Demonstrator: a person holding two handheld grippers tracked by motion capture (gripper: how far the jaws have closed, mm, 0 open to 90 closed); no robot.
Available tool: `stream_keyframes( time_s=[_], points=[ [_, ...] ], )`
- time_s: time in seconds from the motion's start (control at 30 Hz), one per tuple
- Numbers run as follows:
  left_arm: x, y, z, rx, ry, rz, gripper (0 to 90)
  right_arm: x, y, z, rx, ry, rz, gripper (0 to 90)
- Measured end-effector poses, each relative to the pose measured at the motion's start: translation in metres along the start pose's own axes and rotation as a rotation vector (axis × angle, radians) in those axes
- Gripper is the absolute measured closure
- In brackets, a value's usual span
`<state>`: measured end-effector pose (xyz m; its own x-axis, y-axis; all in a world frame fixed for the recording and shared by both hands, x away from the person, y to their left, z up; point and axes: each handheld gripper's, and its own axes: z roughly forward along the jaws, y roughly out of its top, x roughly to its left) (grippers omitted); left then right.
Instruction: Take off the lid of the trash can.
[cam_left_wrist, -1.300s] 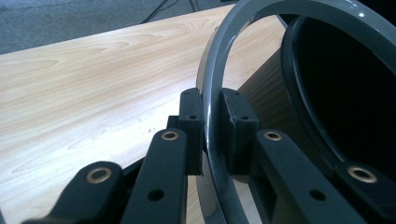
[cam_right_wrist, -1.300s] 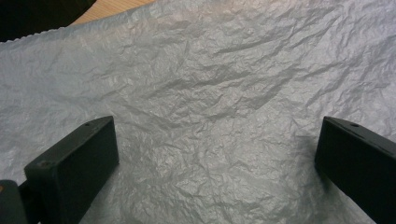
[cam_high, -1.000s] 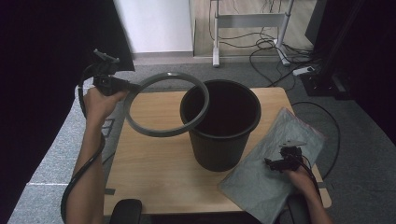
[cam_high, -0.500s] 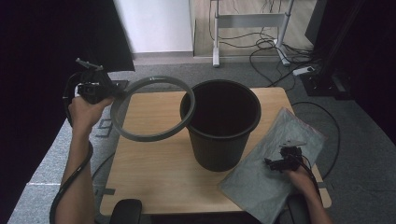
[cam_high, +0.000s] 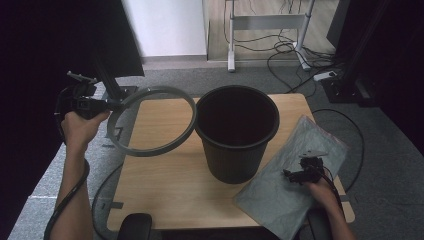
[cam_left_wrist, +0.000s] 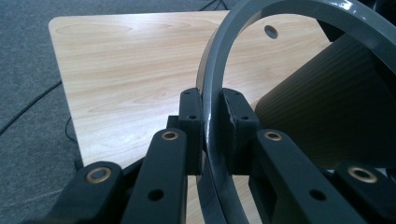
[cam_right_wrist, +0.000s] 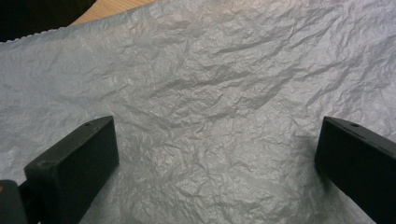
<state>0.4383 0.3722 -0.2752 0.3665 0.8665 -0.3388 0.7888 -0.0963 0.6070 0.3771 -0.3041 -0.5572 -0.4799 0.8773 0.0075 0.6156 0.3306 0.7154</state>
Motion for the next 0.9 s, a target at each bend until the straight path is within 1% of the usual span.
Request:
stream_keyframes(
  time_s=[0.27,0.4,0.5,0.63,0.9],
  points=[
    [0.01,-0.012,-0.005,-0.007,0.011,-0.02,79.3,0.0,0.0,0.0,0.0,-0.001,-0.001,0.0],
    [0.015,-0.018,-0.005,-0.005,0.019,-0.025,79.4,0.0,0.0,0.0,0.0,-0.001,-0.001,0.0],
    [0.02,-0.025,-0.001,-0.008,0.011,-0.037,79.4,0.0,0.0,0.0,0.0,-0.001,0.0,0.0],
    [0.024,-0.033,0.009,-0.004,0.002,-0.046,79.4,0.0,0.0,0.0,0.0,0.0,0.0,0.0],
    [0.026,-0.049,0.027,-0.006,-0.001,-0.022,79.4,0.0,0.0,0.0,0.0,-0.001,-0.001,0.0]
  ],
)
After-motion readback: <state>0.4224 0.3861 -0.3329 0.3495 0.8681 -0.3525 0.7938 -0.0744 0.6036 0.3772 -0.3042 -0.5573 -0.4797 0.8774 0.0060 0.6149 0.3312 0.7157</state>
